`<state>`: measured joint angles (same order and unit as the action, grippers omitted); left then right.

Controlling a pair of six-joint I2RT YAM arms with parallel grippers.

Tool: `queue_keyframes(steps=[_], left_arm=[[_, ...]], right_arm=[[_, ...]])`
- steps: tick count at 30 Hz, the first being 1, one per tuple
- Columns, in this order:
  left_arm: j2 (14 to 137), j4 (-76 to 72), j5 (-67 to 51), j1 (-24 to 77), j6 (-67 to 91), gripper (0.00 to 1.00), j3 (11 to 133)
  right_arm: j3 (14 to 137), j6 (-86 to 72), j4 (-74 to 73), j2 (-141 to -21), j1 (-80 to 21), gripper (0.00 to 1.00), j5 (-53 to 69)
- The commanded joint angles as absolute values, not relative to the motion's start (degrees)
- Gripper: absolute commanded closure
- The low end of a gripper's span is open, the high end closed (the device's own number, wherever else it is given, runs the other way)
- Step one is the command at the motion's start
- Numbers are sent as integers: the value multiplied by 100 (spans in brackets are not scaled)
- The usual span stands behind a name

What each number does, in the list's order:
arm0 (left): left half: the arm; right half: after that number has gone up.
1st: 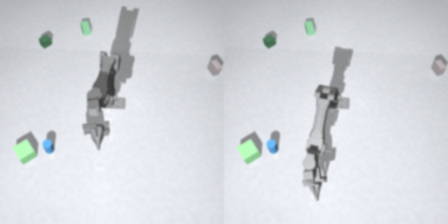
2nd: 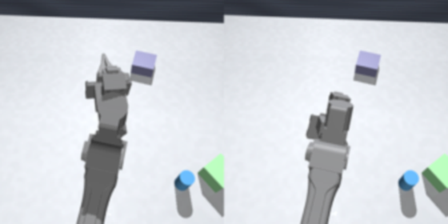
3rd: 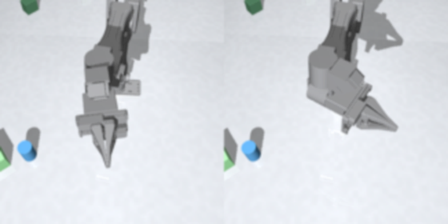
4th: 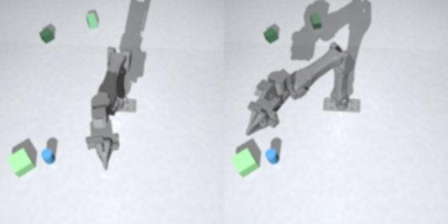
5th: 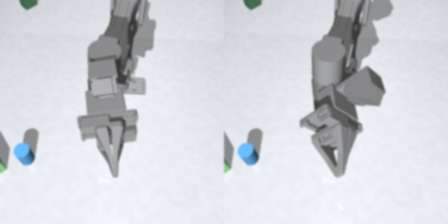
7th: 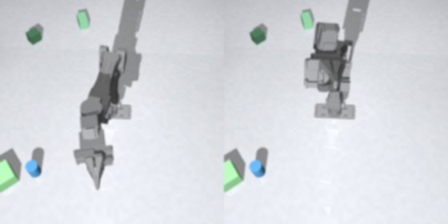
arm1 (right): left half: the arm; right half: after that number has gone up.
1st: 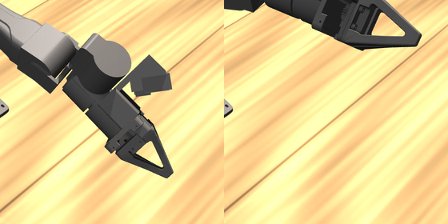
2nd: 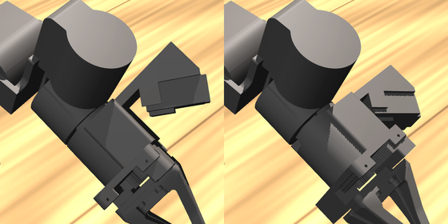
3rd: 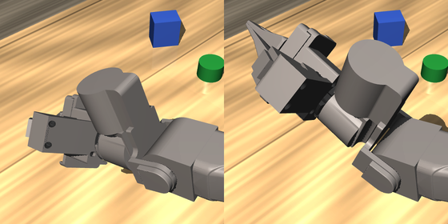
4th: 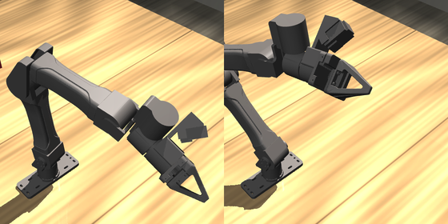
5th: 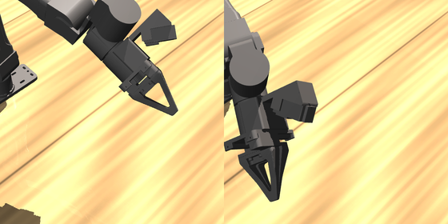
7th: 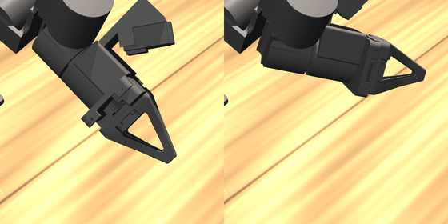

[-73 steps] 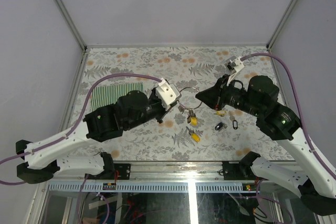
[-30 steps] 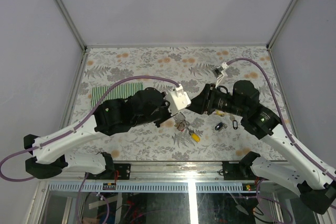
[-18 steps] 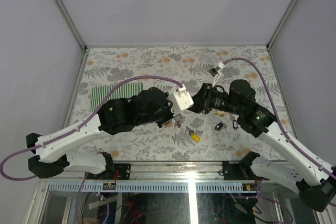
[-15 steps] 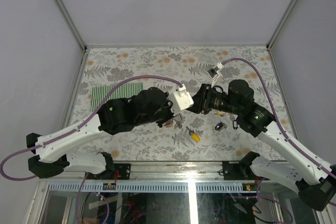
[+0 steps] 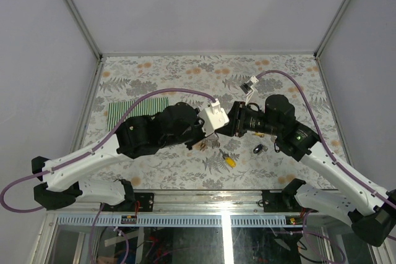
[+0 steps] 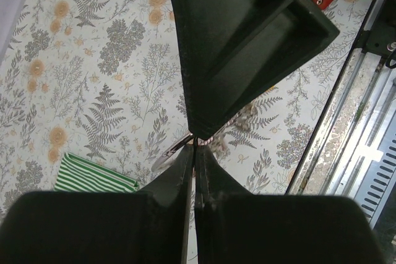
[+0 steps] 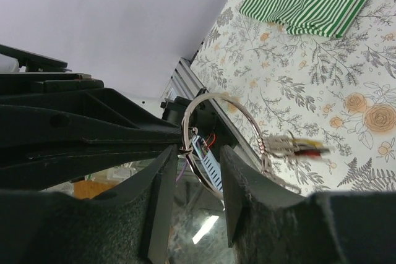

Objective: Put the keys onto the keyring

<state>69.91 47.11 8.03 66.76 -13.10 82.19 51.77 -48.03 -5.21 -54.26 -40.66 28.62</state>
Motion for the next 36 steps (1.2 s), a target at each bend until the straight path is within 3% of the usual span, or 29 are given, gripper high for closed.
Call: queue_keyframes(steps=[1, 18, 20, 23, 26, 28, 32, 36], left_arm=[[7015, 4238, 782, 6664, -1330, 100, 8454], [7014, 4253, 726, 6664, -1322, 100, 8508], [7007, 4247, 735, 6666, -1325, 100, 8512], [7005, 4237, 734, 6665, -1319, 100, 8508], [6986, 4203, 739, 6671, -1310, 100, 8484], [6935, 4164, 705, 6671, -1310, 94, 8449], [6723, 4014, 589, 6667, -1263, 71, 8260], [6257, 3711, 621, 6670, -1156, 64, 7968]], right_arm=[[5224, -4808, -122, -5473, -4155, 60, 3096], [5215, -4835, 9, -5572, -4234, 77, 3164], [5209, -4837, 25, -5573, -4241, 82, 3171], [5196, -4863, 97, -5566, -4243, 99, 3203], [5141, -4956, 267, -5489, -4245, 100, 3201], [5132, -4987, 295, -5401, -4242, 100, 3080], [5193, -5025, 152, -5175, -4242, 100, 2730], [5258, -5181, 68, -4962, -4245, 100, 2456]])
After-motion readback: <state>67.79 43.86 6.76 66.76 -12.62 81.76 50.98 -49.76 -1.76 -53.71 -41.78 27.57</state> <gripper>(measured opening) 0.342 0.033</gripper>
